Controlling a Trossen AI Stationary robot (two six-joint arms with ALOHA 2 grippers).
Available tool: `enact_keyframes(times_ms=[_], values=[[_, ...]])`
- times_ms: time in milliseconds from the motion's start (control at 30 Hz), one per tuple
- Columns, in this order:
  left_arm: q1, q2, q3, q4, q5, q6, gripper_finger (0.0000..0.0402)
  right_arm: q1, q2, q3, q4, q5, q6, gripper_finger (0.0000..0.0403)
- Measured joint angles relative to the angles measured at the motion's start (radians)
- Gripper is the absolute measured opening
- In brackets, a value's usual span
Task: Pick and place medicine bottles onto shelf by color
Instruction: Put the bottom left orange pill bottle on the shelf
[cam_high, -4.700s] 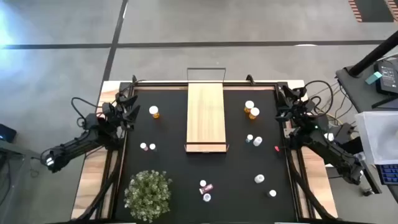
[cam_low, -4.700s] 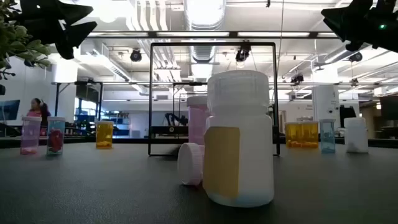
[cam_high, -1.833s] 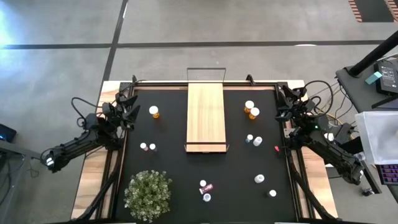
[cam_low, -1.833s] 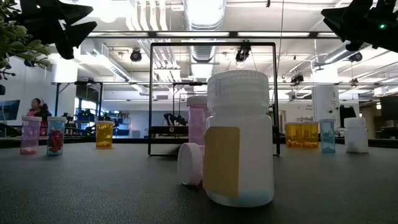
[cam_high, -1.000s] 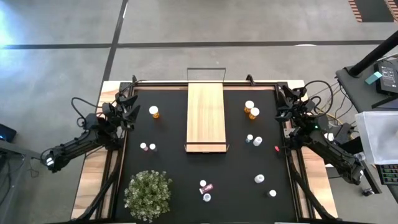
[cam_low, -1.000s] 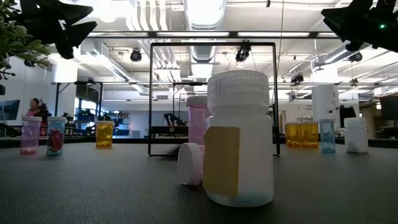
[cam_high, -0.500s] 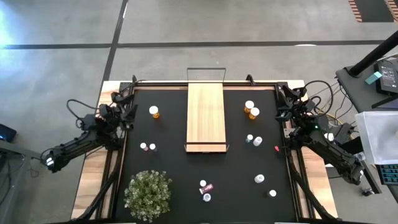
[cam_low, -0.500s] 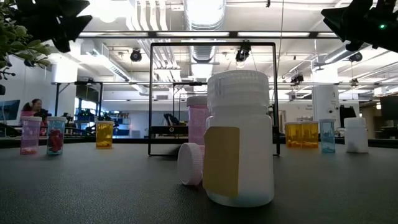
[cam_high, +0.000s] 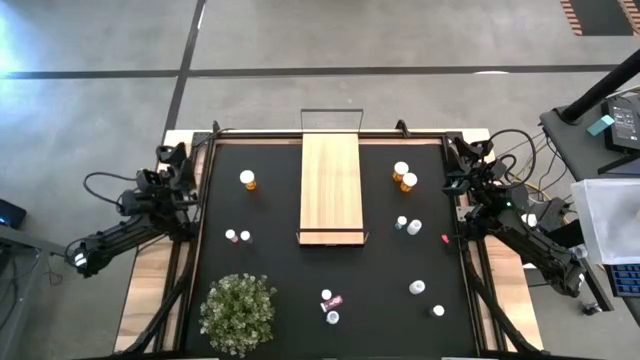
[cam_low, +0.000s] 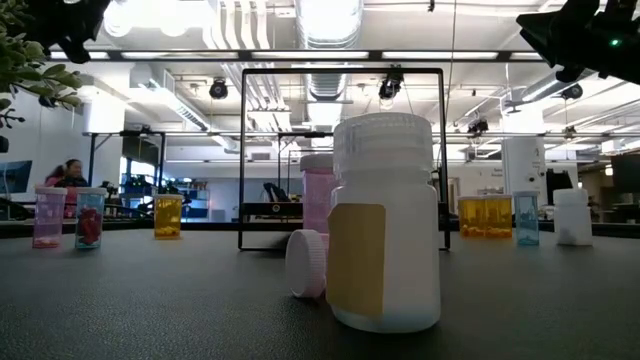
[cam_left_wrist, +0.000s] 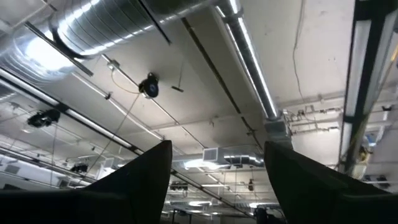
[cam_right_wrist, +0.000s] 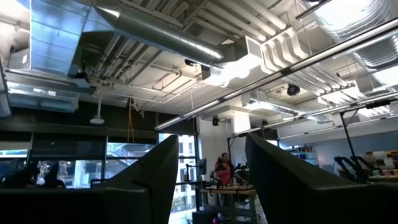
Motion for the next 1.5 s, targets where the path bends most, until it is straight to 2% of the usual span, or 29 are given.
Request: enact_keyframes(times_ms=[333, 467, 700, 833, 1400, 1500], values=[[0.000, 0.029, 0.095, 0.003, -0.005, 0.008, 0.0238, 0.000, 0.000, 0.000, -0.002, 0.000, 0.000, 0.0178], [0.000, 0.115, 0.145, 0.004, -0.055, 0.135, 0.0238, 0.000, 0.000, 0.000, -0.007, 0.000, 0.000, 0.0178], [0.000, 0.270, 0.216, 0.014, -0.036, 0.268, 0.0238, 0.000, 0.000, 0.000, -0.009, 0.000, 0.000, 0.0178], [0.000, 0.351, 0.250, 0.095, -0.032, 0.357, 0.0238, 0.000, 0.000, 0.000, -0.013, 0.000, 0.000, 0.0178], [0.000, 0.581, 0.394, 0.107, -0.048, 0.306, 0.0238, 0.000, 0.000, 0.000, -0.014, 0.000, 0.000, 0.0178], [0.000, 0.608, 0.429, 0.107, -0.028, 0.214, 0.0238, 0.000, 0.000, 0.000, -0.014, 0.000, 0.000, 0.0178]])
